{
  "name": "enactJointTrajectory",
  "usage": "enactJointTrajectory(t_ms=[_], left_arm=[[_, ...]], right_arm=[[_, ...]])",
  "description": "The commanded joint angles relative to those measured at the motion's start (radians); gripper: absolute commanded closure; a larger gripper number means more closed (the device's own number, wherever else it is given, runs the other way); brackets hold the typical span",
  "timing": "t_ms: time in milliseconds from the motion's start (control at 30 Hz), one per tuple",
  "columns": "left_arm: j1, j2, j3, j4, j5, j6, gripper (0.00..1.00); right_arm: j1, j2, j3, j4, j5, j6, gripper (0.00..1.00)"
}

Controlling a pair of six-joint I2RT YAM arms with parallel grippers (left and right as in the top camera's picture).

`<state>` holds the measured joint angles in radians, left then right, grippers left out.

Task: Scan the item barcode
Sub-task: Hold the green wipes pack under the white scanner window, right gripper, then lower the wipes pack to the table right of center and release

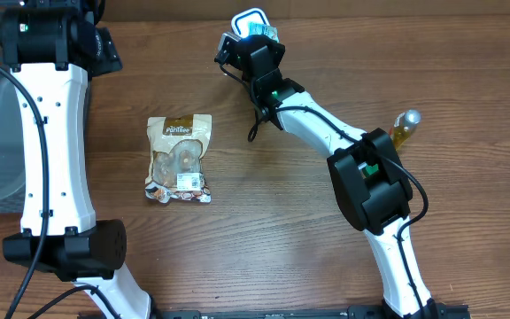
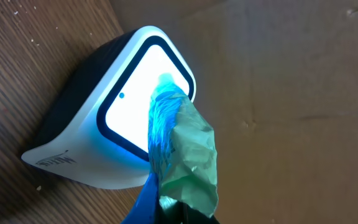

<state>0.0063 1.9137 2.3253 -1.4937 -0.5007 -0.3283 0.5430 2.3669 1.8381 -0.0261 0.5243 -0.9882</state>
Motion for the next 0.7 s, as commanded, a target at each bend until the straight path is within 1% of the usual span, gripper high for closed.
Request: enactJointTrajectory(t_ms=[0, 167, 300, 400, 433, 533, 600, 667], left_arm=[[-0.007, -0.004, 0.019, 0.002, 0.004, 0.018, 0.00], [-0.006, -0.004, 0.019, 0.002, 0.004, 0.018, 0.00], [-0.007, -0.004, 0.019, 0.002, 0.004, 0.018, 0.01], [-0.007, -0.004, 0.019, 0.002, 0.004, 0.018, 0.00], [-0.007, -0.004, 0.019, 0.002, 0.004, 0.018, 0.00], [-0.007, -0.004, 0.019, 0.002, 0.004, 0.018, 0.00], [-0.007, -0.004, 0.019, 0.002, 0.004, 0.018, 0.01], [-0.007, -0.004, 0.019, 0.002, 0.004, 0.018, 0.01]], right_arm=[[-0.001, -0.019, 0.021, 0.002, -0.002, 0.061, 0.96], [-0.002, -0.106, 0.021, -0.026, -0.002, 0.216, 0.96], [-0.004, -0.195, 0.021, -0.119, -0.002, 0.373, 0.96], [-0.008, -0.254, 0.021, -0.243, -0.002, 0.537, 0.96], [-0.010, -0.278, 0.021, -0.315, -0.003, 0.644, 0.96], [-0.014, -0.309, 0.021, -0.465, -0.003, 0.859, 0.96], [-0.017, -0.320, 0.021, -0.600, -0.015, 1.004, 0.96], [-0.019, -0.323, 0.021, -0.747, -0.070, 1.101, 0.96]])
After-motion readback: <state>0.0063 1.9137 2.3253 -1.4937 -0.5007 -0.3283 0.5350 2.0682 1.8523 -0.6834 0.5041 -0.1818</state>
